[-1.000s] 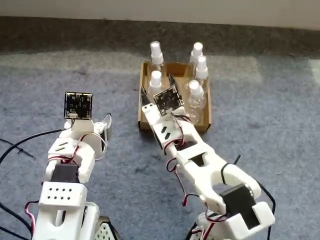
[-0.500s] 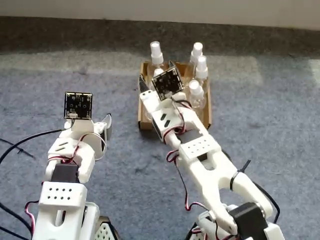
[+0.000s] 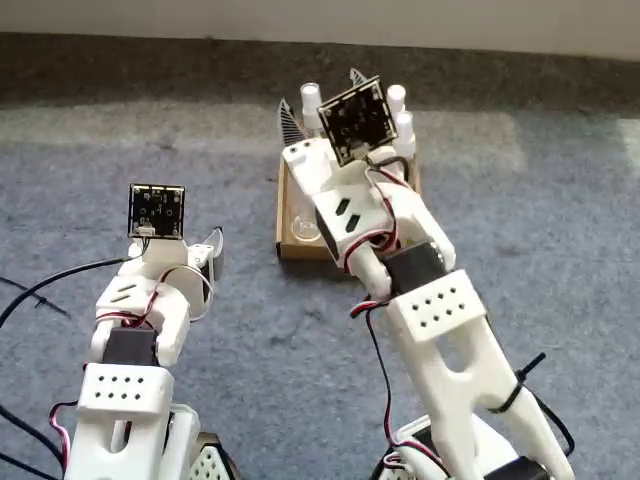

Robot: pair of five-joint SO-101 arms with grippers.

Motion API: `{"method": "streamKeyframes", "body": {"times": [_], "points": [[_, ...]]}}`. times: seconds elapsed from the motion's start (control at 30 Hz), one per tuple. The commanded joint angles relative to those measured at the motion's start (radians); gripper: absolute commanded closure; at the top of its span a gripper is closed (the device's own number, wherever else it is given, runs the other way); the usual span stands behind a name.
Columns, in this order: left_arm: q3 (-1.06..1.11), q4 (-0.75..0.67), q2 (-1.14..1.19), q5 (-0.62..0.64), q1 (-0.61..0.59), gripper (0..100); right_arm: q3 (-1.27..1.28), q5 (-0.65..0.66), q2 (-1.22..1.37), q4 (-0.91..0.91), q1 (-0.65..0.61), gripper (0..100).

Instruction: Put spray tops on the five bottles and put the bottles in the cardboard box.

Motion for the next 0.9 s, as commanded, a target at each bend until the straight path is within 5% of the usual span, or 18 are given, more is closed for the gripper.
{"method": "streamKeyframes", "body": {"times": [0.0, 0.27, 0.47, 0.6, 0.87], "points": [[-0.004, -0.018, -0.013, 0.005, 0.012, 82, 0.01, 0.008, -0.133, 0.079, 0.01, 75.1], [-0.012, -0.023, -0.015, 0.005, -0.024, 82, 0.401, 0.009, -0.492, 0.107, 0.039, 99.0], [-0.058, -0.018, -0.015, 0.009, -0.108, 82, 0.797, 0.012, -0.889, 0.12, 0.168, 99.3], [-0.054, -0.018, -0.015, 0.008, -0.16, 82, 0.989, 0.014, -1.214, 0.331, 0.213, 99.3], [-0.022, 0.025, -0.18, 0.006, -0.225, 82, 0.986, 0.009, -1.201, 0.473, 0.325, 99.3]]}}
